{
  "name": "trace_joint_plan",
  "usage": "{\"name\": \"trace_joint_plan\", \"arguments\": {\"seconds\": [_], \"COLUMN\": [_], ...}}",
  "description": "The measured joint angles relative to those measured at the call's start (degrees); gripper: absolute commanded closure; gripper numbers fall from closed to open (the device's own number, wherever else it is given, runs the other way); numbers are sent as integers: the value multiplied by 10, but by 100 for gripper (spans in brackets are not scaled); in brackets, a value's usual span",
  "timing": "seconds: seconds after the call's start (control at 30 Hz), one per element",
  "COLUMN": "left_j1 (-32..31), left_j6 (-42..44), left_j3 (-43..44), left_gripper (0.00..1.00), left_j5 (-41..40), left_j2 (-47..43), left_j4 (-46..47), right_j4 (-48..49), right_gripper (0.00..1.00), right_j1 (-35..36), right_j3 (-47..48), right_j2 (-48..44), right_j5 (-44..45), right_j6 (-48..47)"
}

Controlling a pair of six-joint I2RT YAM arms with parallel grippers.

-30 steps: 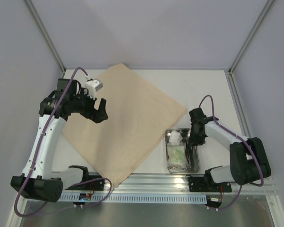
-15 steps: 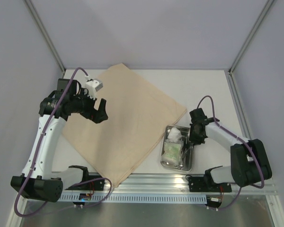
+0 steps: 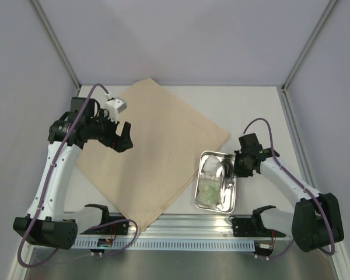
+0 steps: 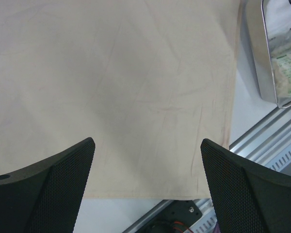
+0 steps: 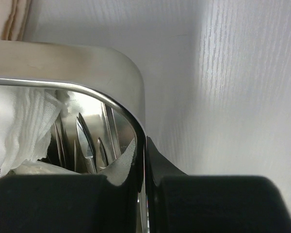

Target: Prepare the surgical pack

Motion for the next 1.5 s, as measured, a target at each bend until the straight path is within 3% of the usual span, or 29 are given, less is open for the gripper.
{"name": "trace_joint_plan", "arguments": {"seconds": [0.2,0.5,1.0,1.17,1.3,1.4,1.43,1.5], "left_j1": [0,0,0,0,0,0,0,0], "left_j6": [4,13,24,24,24,23,22,19], "left_j3": [0,-29,-57,-73,-78,-76,-75,-67], "left_gripper": [0,0,2,8,14,21,28,33], "left_j5": [3,-2,-43,-65,-82,-87,-89,-97], "left_j2": [0,21,89,116,127,150,161,190], "left_j4": [0,3,29,54,81,102,111,126], "right_j4": [-33,-53,-186,-226,-234,-225,-221,-212], "right_gripper": [100,99,100,99,91,70,60,54], "right_j1": [0,11,139,183,211,226,229,233], "right_j3": [46,183,617,755,835,851,853,856], "right_j2": [38,193,529,639,690,695,695,695], "right_j5": [-22,-42,-78,-83,-85,-101,-108,-116], "right_j6": [-5,-8,-26,-19,-19,-16,-16,-17]}}
